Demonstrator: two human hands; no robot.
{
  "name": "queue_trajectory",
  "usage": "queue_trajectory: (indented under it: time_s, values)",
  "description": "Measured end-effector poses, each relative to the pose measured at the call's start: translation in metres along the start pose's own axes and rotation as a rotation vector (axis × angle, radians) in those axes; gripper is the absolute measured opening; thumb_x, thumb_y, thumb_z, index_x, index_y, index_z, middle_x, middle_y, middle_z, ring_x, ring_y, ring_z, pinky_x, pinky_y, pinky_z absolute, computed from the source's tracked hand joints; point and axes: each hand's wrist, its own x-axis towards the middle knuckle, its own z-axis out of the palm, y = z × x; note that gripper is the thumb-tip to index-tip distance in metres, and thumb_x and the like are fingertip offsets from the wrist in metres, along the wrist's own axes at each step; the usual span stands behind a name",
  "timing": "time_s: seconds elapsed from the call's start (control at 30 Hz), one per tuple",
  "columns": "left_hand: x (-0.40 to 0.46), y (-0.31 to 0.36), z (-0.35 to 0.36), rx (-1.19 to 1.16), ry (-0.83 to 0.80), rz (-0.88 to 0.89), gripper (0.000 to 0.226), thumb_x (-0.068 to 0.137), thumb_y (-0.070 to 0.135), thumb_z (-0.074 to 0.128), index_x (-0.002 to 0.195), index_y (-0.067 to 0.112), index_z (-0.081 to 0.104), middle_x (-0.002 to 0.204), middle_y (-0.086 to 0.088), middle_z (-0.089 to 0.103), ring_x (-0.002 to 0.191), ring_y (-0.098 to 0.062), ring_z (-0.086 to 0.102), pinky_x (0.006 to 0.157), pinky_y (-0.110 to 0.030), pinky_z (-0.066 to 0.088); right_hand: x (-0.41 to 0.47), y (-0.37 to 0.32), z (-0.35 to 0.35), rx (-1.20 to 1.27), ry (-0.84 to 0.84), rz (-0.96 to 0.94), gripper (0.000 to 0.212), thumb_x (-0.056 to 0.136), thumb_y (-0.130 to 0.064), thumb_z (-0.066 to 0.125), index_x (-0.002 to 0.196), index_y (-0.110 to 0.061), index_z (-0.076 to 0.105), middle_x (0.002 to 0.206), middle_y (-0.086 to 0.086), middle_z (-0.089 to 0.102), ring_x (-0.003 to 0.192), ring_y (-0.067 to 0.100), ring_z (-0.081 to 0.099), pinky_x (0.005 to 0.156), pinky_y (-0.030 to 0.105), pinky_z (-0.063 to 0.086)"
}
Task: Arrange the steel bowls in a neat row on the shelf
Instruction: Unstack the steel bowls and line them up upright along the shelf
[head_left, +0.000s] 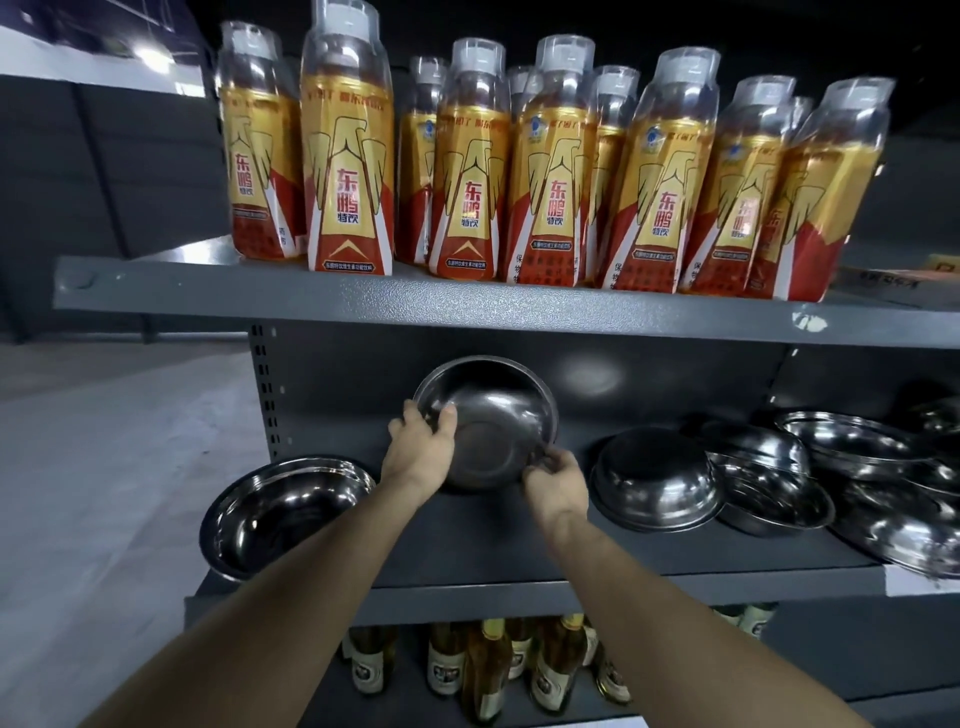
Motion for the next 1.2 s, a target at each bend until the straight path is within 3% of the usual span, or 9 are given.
queue_trajectory:
  time_s: [0.2, 0.3, 0.37, 0.5, 0.63, 0.8, 0.97, 1.1, 1.2]
  values:
    - [-0.008, 0.002, -0.011, -0.050, -0.011, -0.001, 0.077, 0.098, 0.062, 0.022, 0.156, 0.012, 0.019, 0.161, -0.012, 0.021, 0.148, -0.028, 0.024, 0.117, -0.037, 0.019, -0.006, -0.011, -0.006, 0.074, 0.008, -0.054, 0.027, 0.092, -0.008, 0.047, 0.107, -0.023, 0.065, 0.107, 0.010, 0.073, 0.097, 0.025, 0.062, 0.104, 0.047, 0.048]
    - [-0.012, 0.001, -0.018, -0.104, -0.007, -0.015, 0.077, 0.096, 0.067, 0.020, 0.154, 0.017, 0.028, 0.157, -0.009, 0.033, 0.145, -0.028, 0.030, 0.116, -0.040, 0.022, -0.008, -0.021, -0.009, 0.119, -0.019, -0.031, 0.024, 0.098, -0.025, 0.040, 0.097, -0.024, 0.064, 0.088, -0.002, 0.067, 0.102, 0.032, 0.064, 0.103, 0.052, 0.047]
    - [-0.016, 0.001, -0.021, -0.145, -0.020, -0.038, 0.080, 0.091, 0.075, 0.016, 0.148, 0.023, 0.036, 0.151, -0.007, 0.043, 0.140, -0.029, 0.038, 0.112, -0.042, 0.026, -0.009, -0.026, -0.011, 0.145, -0.034, -0.011, 0.042, 0.101, -0.047, 0.032, 0.086, -0.023, 0.062, 0.082, -0.003, 0.065, 0.102, 0.034, 0.066, 0.102, 0.051, 0.048]
    - [-0.020, -0.001, -0.024, -0.201, -0.067, -0.076, 0.086, 0.082, 0.084, 0.017, 0.140, 0.028, 0.046, 0.143, -0.001, 0.051, 0.135, -0.026, 0.045, 0.109, -0.041, 0.029, -0.013, -0.029, -0.016, 0.204, -0.090, 0.052, 0.065, 0.090, -0.076, 0.032, 0.091, -0.020, 0.066, 0.080, 0.002, 0.065, 0.081, 0.025, 0.064, 0.088, 0.040, 0.055]
    - [-0.022, -0.006, -0.022, -0.226, -0.095, -0.072, 0.066, 0.081, 0.072, 0.040, 0.122, 0.022, 0.055, 0.121, 0.003, 0.062, 0.115, -0.021, 0.055, 0.090, -0.033, 0.035, -0.015, -0.026, -0.023, 0.175, -0.117, 0.091, 0.047, 0.091, -0.062, 0.051, 0.098, -0.018, 0.066, 0.088, 0.001, 0.067, 0.082, 0.020, 0.062, 0.077, 0.035, 0.053]
    - [-0.025, -0.013, -0.022, -0.182, -0.180, -0.057, 0.036, 0.075, 0.054, 0.050, 0.102, 0.031, 0.054, 0.102, 0.011, 0.062, 0.096, -0.009, 0.057, 0.076, -0.030, 0.038, -0.016, -0.020, -0.031, 0.210, -0.096, 0.110, 0.018, 0.094, -0.029, 0.057, 0.095, -0.012, 0.064, 0.102, 0.010, 0.067, 0.087, 0.026, 0.064, 0.070, 0.030, 0.054]
    - [-0.028, -0.020, -0.018, -0.051, -0.202, -0.002, 0.038, 0.080, 0.046, 0.053, 0.114, 0.030, 0.053, 0.110, 0.010, 0.064, 0.104, -0.014, 0.059, 0.079, -0.026, 0.041, -0.019, -0.018, -0.038, 0.223, -0.045, 0.168, 0.004, 0.091, -0.009, 0.058, 0.087, -0.009, 0.058, 0.113, 0.020, 0.068, 0.096, 0.038, 0.071, 0.040, 0.017, 0.050]
    - [-0.028, -0.023, -0.021, 0.169, -0.203, 0.047, 0.063, 0.095, 0.054, 0.041, 0.147, 0.019, 0.040, 0.149, -0.003, 0.045, 0.135, -0.024, 0.045, 0.111, -0.038, 0.035, -0.018, -0.019, -0.042, 0.245, 0.008, 0.177, 0.026, 0.090, -0.002, 0.058, 0.115, -0.007, 0.052, 0.122, 0.023, 0.063, 0.099, 0.040, 0.070, 0.038, 0.019, 0.051]
    - [-0.028, -0.025, -0.029, 0.459, -0.110, 0.125, 0.062, 0.100, 0.054, 0.033, 0.148, 0.015, 0.040, 0.150, -0.009, 0.042, 0.136, -0.028, 0.042, 0.112, -0.040, 0.035, -0.014, -0.015, -0.045, 0.176, 0.063, 0.186, 0.034, 0.090, -0.001, 0.053, 0.123, -0.007, 0.051, 0.122, 0.020, 0.062, 0.093, 0.039, 0.072, 0.040, 0.021, 0.053]
